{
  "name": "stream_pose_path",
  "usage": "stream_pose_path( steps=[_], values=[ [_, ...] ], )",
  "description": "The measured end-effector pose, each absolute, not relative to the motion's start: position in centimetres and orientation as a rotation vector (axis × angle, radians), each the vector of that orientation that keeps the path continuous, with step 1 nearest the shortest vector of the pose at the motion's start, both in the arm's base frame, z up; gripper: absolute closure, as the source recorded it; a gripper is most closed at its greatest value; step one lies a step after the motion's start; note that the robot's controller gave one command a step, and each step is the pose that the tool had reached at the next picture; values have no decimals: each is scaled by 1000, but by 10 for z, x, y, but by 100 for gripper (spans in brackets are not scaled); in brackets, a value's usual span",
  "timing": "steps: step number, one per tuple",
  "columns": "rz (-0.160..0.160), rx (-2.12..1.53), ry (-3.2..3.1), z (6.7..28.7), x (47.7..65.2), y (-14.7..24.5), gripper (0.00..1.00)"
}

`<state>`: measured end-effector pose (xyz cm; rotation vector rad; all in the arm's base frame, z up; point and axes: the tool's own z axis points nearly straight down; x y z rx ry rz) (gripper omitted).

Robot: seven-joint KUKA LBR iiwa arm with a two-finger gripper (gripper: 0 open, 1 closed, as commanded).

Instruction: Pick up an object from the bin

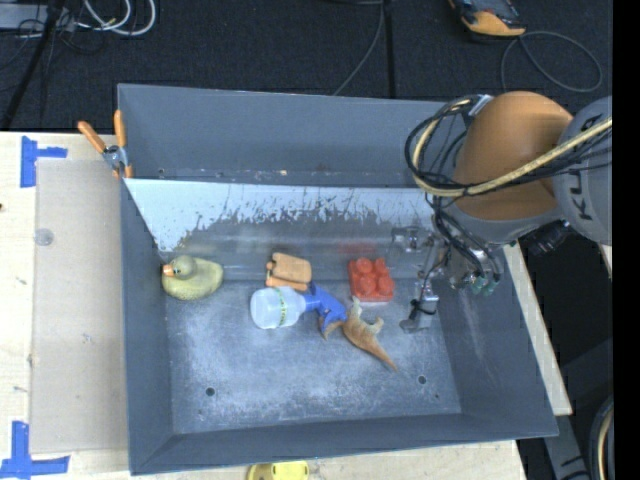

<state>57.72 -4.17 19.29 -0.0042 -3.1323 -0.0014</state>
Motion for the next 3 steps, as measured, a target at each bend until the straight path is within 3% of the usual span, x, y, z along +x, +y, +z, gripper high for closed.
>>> stream_pose_path(
  steps=[1, 2, 3],
  values=[
    [0, -3, -3140, 198, 578, -42, 0],
    [0, -143, -3137, 156, 564, -38, 0],
    [0, -410, -3106, 136, 540, -39, 0]
  ],
)
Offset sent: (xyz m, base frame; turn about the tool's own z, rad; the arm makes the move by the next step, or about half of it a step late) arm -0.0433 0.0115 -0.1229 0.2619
